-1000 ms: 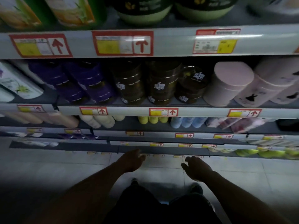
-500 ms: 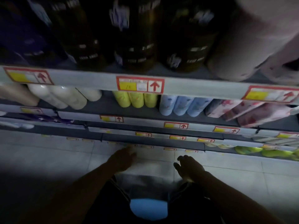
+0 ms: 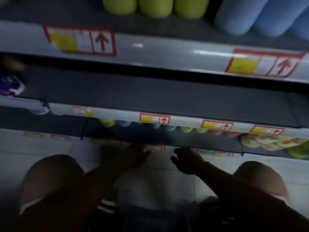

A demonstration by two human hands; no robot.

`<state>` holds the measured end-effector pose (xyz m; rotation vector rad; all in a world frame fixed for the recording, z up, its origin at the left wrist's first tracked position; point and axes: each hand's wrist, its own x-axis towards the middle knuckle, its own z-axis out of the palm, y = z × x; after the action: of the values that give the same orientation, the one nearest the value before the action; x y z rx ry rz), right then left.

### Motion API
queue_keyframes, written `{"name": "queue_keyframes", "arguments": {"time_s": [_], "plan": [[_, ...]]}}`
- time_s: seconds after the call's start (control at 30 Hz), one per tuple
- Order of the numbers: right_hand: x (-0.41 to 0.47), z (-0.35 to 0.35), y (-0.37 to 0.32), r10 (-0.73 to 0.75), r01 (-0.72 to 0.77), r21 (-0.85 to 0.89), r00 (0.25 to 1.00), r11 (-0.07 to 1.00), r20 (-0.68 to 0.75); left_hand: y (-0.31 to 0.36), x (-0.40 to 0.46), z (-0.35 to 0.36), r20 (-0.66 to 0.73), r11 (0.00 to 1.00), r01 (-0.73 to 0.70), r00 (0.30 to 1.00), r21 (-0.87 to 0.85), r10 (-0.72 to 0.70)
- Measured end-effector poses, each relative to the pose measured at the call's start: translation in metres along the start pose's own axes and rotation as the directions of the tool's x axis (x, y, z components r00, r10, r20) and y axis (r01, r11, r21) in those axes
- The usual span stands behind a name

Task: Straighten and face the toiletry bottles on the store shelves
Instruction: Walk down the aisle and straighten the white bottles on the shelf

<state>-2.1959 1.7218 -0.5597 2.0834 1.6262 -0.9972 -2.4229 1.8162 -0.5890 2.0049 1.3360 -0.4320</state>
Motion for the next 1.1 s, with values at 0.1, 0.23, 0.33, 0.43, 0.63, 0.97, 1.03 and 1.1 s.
{"name": "queue_keyframes", "arguments": {"time_s": [0.1, 0.23, 0.33, 0.43, 0.63, 0.97, 1.03, 1.1], "plan": [[0.024, 0.019, -0.004, -0.008, 0.006, -0.027, 0.998, 1.0, -0.059, -0.005, 0.024, 0.023, -0.025, 0.998, 0.037, 0.999, 0.06, -0.035], [0.018, 0.031, -0.015, -0.023, 0.018, -0.053, 0.995, 0.998, -0.101, -0.003, 0.019, 0.025, -0.068, 1.0, 0.016, 0.998, 0.025, -0.014], [-0.016, 0.027, -0.027, -0.028, 0.022, -0.113, 0.998, 0.993, -0.054, 0.0, -0.017, 0.015, -0.037, 0.999, -0.005, 0.999, 0.052, 0.007], [-0.038, 0.01, -0.046, -0.053, 0.051, -0.117, 0.999, 0.992, -0.011, 0.012, -0.043, -0.003, -0.091, 1.0, -0.005, 0.996, 0.005, 0.005], [-0.076, -0.005, -0.081, -0.134, 0.103, -0.208, 0.981, 0.973, -0.143, 0.024, -0.086, -0.028, -0.208, 0.997, -0.076, 0.975, 0.012, 0.077], [-0.097, -0.025, -0.075, -0.227, 0.169, -0.187, 0.907, 0.968, -0.355, 0.023, -0.131, -0.078, -0.382, 0.986, -0.047, 0.918, 0.16, 0.106], [-0.096, -0.03, -0.074, -0.231, 0.178, -0.177, 0.906, 0.968, -0.355, 0.023, -0.135, -0.082, -0.388, 0.985, -0.053, 0.914, 0.165, 0.114], [-0.093, -0.034, -0.075, -0.245, 0.198, -0.161, 0.9, 0.967, -0.36, 0.02, -0.135, -0.084, -0.39, 0.985, -0.046, 0.915, 0.163, 0.108]]}}
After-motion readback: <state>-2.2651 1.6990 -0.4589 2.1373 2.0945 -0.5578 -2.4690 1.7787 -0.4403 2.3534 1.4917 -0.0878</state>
